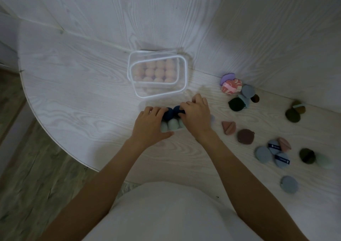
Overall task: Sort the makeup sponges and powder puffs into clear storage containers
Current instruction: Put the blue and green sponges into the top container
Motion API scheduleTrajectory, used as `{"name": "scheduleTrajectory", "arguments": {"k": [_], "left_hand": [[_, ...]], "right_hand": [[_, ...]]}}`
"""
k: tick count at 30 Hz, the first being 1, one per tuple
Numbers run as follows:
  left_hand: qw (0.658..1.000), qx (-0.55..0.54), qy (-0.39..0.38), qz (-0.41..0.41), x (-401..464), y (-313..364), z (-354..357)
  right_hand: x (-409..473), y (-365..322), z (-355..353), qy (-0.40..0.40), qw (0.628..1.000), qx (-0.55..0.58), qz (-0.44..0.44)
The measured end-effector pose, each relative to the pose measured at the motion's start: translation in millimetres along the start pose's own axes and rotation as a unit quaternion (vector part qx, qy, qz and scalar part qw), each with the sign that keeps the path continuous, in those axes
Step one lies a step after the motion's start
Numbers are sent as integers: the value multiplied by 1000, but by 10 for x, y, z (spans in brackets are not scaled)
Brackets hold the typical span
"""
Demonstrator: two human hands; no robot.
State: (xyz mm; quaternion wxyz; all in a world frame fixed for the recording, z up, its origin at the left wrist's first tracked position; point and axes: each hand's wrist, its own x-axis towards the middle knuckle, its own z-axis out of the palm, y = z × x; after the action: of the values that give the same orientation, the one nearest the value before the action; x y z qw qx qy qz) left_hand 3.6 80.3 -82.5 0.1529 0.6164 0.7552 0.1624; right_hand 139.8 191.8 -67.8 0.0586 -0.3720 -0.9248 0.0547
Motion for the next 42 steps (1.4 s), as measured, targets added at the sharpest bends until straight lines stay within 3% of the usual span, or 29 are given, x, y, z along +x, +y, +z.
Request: {"name": "scheduleTrajectory", "arguments": {"k": [8, 13, 17, 20, 25, 28, 32, 34, 38, 42], "left_hand": [[997, -67, -29, -16, -23, 51, 67], [998, -61, -33, -5, -20, 50, 57], [997, -62, -38, -3, -15, 26, 44], [998, -47, -32, 4, -25, 44, 42], [999, 6, -43, 8, 28, 104, 7], [999, 8, -45, 5, 58, 102, 14], [1000, -15, -13, 2, 20, 63, 49], [1000, -21, -1, 3, 1, 57, 65], [1000, -20, 21, 8, -22, 68, 71], [999, -26, 27, -6, -48, 64, 71]], "right_hand": [[-61, -6, 104, 24, 999, 34, 33], [-194, 98, 4, 55, 987, 145, 38], [-518, 416, -129, 110, 964, 172, 169], [-660, 501, -63, 11, 951, 145, 272], [-537, 457, 150, -46, 943, 53, 326], [-519, 473, 86, 12, 923, 133, 362], [-396, 309, -270, 126, 887, 347, 278], [-235, 125, -358, 139, 903, 369, 171], [58, -85, -96, 68, 977, 200, -5], [130, -82, 123, 65, 992, 60, -93]]}}
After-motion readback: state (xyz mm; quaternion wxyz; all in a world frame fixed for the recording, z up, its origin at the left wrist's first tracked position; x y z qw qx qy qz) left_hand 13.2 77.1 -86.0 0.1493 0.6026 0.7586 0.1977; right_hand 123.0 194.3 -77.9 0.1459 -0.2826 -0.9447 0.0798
